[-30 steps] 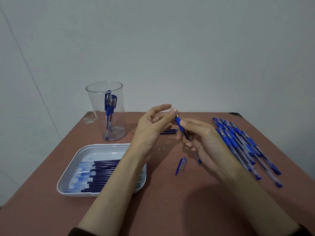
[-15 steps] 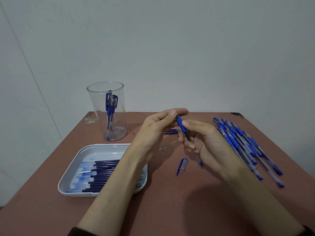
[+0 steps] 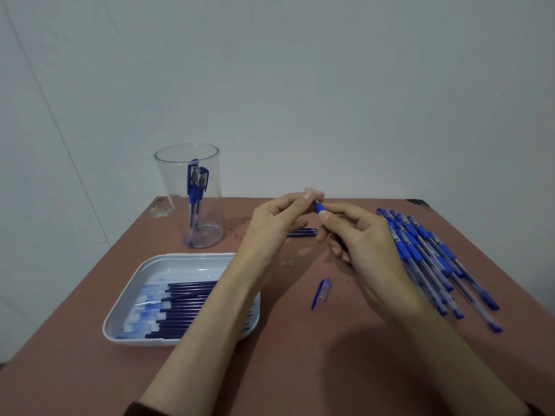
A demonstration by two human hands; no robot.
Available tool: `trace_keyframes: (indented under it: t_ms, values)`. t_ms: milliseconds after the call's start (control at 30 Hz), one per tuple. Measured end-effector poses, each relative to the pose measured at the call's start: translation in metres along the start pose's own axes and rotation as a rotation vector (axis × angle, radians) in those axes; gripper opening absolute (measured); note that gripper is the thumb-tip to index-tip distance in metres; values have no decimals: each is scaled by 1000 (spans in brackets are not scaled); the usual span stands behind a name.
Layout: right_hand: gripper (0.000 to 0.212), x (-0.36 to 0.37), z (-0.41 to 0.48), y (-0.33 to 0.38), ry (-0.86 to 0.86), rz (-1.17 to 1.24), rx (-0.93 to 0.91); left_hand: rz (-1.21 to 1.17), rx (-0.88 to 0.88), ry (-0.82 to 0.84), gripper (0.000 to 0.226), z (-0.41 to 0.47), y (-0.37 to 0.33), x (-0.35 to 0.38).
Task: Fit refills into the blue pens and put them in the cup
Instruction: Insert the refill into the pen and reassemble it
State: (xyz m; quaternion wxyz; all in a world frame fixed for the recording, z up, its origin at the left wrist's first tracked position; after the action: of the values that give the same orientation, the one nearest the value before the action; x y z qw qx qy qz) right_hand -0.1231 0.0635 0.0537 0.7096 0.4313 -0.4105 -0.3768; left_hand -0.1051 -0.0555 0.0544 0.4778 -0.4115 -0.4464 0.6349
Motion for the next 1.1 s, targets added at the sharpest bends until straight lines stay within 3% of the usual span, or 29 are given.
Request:
trace_keyframes:
  t_ms: [133, 333, 500, 700, 800, 1000, 1100]
  values:
    - [16, 5, -1, 3, 30, -77, -39, -6, 15, -26, 20, -1, 0, -3]
    - [28, 21, -6, -27, 193, 361, 372, -103, 53, 148, 27, -2, -7, 12]
    - [28, 32, -12, -33, 262, 546, 497, -183, 50, 228, 29, -4, -11, 20]
    - [27, 20, -5, -31, 169, 473, 408, -140, -9, 49, 21, -1, -2, 7]
    - [26, 15, -3, -31, 128, 408, 371, -111, -31, -7, 28, 0, 2, 3]
    - [16, 0, 0, -7, -12, -21, 52, -48, -30, -47, 21, -2, 4, 0]
    - [14, 2, -1, -3, -11, -92, 5, -56, -54, -50, 17, -1, 9, -3]
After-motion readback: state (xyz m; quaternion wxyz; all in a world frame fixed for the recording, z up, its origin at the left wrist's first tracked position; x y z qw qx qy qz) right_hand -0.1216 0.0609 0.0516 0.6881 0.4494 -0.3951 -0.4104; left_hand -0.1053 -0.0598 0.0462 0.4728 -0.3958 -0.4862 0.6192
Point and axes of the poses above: each hand's wrist, its own z-axis towards the middle knuckle, its own x-axis out of the palm, y = z × x, the point moved 10 cm from there along z, towards the middle knuckle, and after that the axes turned 13 degrees about z, right-handed, at the moved point
